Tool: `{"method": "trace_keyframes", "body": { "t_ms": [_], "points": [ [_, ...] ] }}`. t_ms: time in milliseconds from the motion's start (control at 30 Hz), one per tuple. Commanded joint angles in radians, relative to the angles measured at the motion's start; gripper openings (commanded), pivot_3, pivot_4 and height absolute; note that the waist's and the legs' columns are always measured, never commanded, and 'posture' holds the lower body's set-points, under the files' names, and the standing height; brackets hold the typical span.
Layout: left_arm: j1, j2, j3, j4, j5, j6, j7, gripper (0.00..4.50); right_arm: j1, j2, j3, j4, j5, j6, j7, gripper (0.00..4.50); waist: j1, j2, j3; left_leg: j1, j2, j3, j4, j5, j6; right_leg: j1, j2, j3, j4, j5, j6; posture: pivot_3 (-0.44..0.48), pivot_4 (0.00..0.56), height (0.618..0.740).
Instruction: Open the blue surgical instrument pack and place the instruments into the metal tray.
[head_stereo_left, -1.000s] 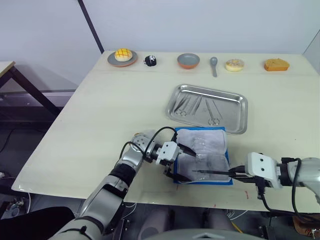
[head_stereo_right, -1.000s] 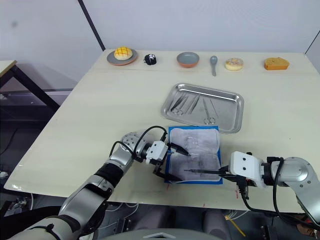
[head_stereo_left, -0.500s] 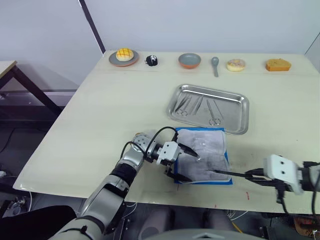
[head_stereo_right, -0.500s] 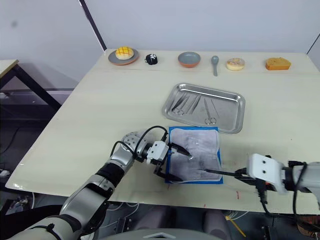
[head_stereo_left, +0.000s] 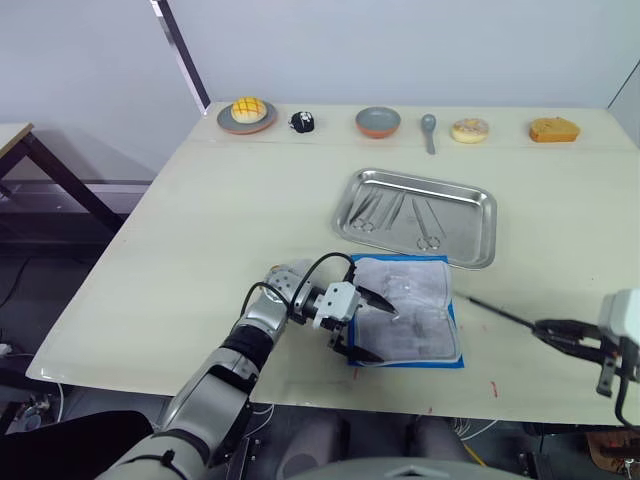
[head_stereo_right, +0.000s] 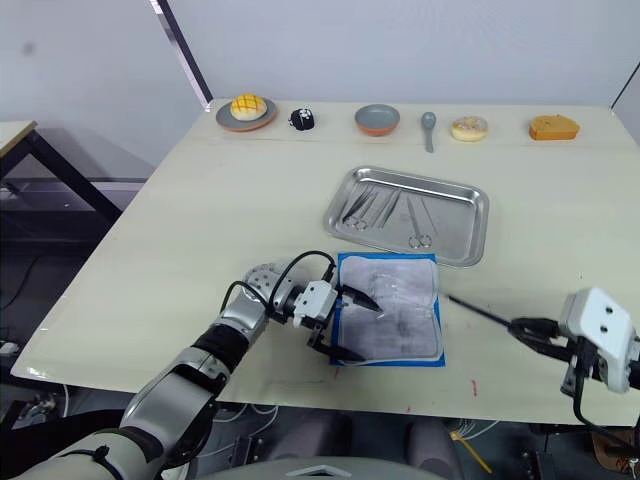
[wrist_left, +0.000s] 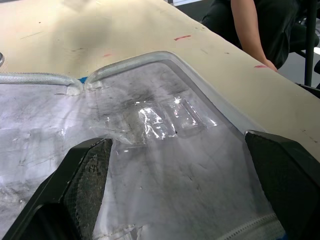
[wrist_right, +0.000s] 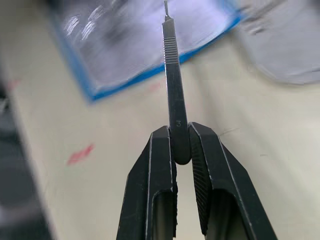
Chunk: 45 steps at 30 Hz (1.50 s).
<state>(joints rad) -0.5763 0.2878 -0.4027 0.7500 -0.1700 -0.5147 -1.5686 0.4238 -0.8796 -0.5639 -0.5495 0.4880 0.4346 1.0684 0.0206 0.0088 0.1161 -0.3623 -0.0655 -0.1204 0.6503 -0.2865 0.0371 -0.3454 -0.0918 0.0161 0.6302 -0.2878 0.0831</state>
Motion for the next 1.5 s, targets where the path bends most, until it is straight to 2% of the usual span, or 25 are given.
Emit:
{"method": "trace_keyframes", "body": {
  "t_ms": [33, 233, 333, 433, 600, 833, 967, 1333, 1367, 1500],
  "points": [
    [0.065, 0.019, -0.078, 0.132, 0.124, -0.005, -0.029, 4.50, -0.117, 0.035, 0.007, -0.055, 0.111, 0.151, -0.156, 0.03, 0.000, 0.000, 0.000, 0.000, 0.000, 0.000, 0.000, 0.000, 0.000, 0.000, 0.000, 0.000, 0.000, 0.000, 0.000, 0.000, 0.150, 0.740],
    [0.065, 0.013, -0.074, 0.134, 0.123, -0.003, -0.018, 4.50, -0.381, 0.115, 0.123, -0.038, 0.160, 0.353, -0.423, 0.03, 0.007, 0.001, 0.000, -0.002, 0.000, -0.002, 0.000, 0.000, 0.000, 0.000, -0.001, -0.002, -0.002, 0.001, -0.001, 0.000, 0.150, 0.740],
    [0.069, 0.013, -0.070, 0.127, 0.120, 0.004, -0.011, 4.50, -0.578, 0.187, 0.264, 0.037, 0.074, 0.441, -0.592, 0.03, 0.000, 0.005, 0.000, -0.001, -0.001, -0.001, -0.001, 0.000, 0.000, 0.000, -0.001, 0.000, -0.002, 0.002, -0.002, 0.000, 0.150, 0.740],
    [0.070, 0.015, -0.067, 0.125, 0.119, 0.007, -0.008, 4.50, -0.667, 0.216, 0.352, 0.109, 0.018, 0.461, -0.642, 0.03, 0.007, 0.005, -0.001, -0.001, -0.001, -0.003, -0.001, 0.000, 0.000, 0.000, 0.000, -0.001, -0.002, 0.002, -0.003, 0.000, 0.150, 0.740],
    [0.079, 0.022, -0.064, 0.109, 0.118, 0.011, -0.001, 4.50, -0.849, 0.328, 0.440, 0.291, -0.067, 0.535, -0.786, 0.03, 0.004, 0.010, -0.001, 0.000, -0.002, -0.005, -0.002, 0.001, 0.000, 0.000, 0.004, -0.002, -0.002, 0.002, -0.003, 0.000, 0.150, 0.740],
    [0.083, 0.030, -0.056, 0.083, 0.112, 0.022, 0.007, 4.50, -0.962, 0.430, 0.487, 0.433, -0.137, 0.651, -0.889, 0.03, -0.003, 0.014, -0.002, 0.000, -0.003, -0.007, -0.002, 0.001, 0.000, 0.000, 0.005, -0.002, -0.002, 0.002, -0.004, 0.000, 0.150, 0.740],
    [0.086, 0.034, -0.050, 0.070, 0.109, 0.029, 0.010, 4.50, -0.996, 0.477, 0.500, 0.520, -0.186, 0.640, -0.928, 0.03, -0.007, 0.015, -0.002, 0.000, -0.003, -0.007, -0.002, 0.001, 0.000, 0.000, 0.006, -0.002, -0.002, 0.003, -0.004, 0.000, 0.150, 0.740],
    [0.088, 0.032, -0.048, 0.066, 0.109, 0.035, 0.023, 4.50, -1.017, 0.498, 0.498, 0.603, -0.233, 0.586, -0.911, 0.03, -0.008, 0.018, -0.003, 0.000, -0.004, -0.007, -0.002, 0.001, 0.000, -0.001, 0.007, -0.004, -0.002, 0.003, -0.004, 0.000, 0.150, 0.740],
    [0.088, 0.032, -0.047, 0.067, 0.109, 0.036, 0.023, 4.50, -1.017, 0.497, 0.499, 0.601, -0.232, 0.583, -0.906, 0.73, -0.008, 0.018, -0.003, 0.000, -0.004, -0.007, -0.002, 0.001, 0.000, -0.001, 0.007, -0.004, -0.002, 0.003, -0.004, 0.000, 0.150, 0.740],
    [0.088, 0.034, -0.045, 0.068, 0.109, 0.035, 0.025, 4.50, -1.015, 0.494, 0.500, 0.562, -0.231, 0.573, -0.881, 2.20, -0.008, 0.019, -0.004, 0.001, -0.004, -0.007, -0.002, 0.001, 0.000, -0.001, 0.007, -0.004, -0.002, 0.003, -0.004, 0.000, 0.150, 0.740]
  ]
}}
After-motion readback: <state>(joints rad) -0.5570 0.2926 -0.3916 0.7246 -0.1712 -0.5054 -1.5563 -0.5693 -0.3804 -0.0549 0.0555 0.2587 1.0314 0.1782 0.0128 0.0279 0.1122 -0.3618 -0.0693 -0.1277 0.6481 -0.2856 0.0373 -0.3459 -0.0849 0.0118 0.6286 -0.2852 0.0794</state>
